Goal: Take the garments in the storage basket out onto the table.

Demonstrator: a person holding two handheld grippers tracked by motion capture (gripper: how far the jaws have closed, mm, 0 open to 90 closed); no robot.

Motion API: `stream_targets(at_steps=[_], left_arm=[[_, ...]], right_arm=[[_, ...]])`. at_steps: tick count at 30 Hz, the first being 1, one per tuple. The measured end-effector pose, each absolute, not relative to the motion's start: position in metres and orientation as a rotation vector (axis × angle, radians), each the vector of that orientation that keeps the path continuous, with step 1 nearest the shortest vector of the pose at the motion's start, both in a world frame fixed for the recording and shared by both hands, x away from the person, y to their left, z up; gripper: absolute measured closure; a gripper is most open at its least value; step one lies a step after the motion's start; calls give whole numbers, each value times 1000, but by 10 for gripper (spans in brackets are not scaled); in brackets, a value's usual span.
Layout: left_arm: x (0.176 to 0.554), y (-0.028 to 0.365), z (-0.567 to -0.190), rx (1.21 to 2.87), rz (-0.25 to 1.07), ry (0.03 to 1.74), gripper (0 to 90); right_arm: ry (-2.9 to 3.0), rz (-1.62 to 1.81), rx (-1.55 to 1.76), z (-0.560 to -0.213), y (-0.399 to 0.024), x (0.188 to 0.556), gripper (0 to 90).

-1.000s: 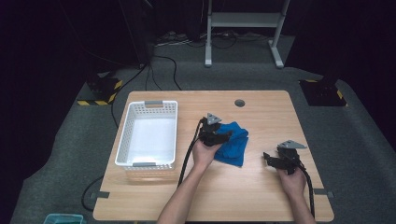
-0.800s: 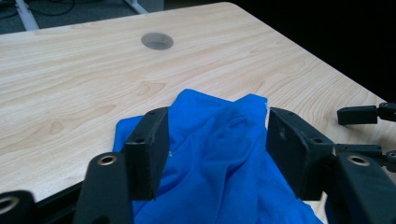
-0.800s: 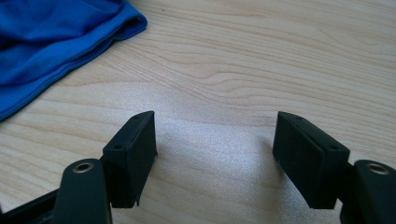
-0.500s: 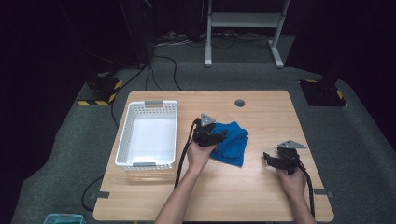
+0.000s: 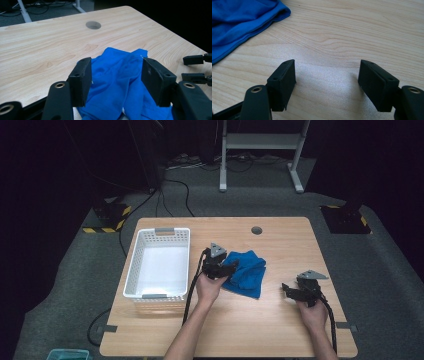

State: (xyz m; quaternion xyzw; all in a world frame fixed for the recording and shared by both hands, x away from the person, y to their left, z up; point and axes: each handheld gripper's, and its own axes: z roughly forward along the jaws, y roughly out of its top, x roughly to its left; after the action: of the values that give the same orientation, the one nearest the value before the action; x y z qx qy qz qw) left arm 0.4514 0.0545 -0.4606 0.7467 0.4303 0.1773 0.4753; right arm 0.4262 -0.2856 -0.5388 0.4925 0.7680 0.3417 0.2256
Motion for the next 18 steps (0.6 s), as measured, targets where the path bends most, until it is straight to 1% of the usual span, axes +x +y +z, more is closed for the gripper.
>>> stream_targets(at_steps=[18], left_arm=[[437, 74, -458, 1811, 468, 1077, 433]], right_arm=[[2117, 942, 1362, -539, -286, 426, 304]])
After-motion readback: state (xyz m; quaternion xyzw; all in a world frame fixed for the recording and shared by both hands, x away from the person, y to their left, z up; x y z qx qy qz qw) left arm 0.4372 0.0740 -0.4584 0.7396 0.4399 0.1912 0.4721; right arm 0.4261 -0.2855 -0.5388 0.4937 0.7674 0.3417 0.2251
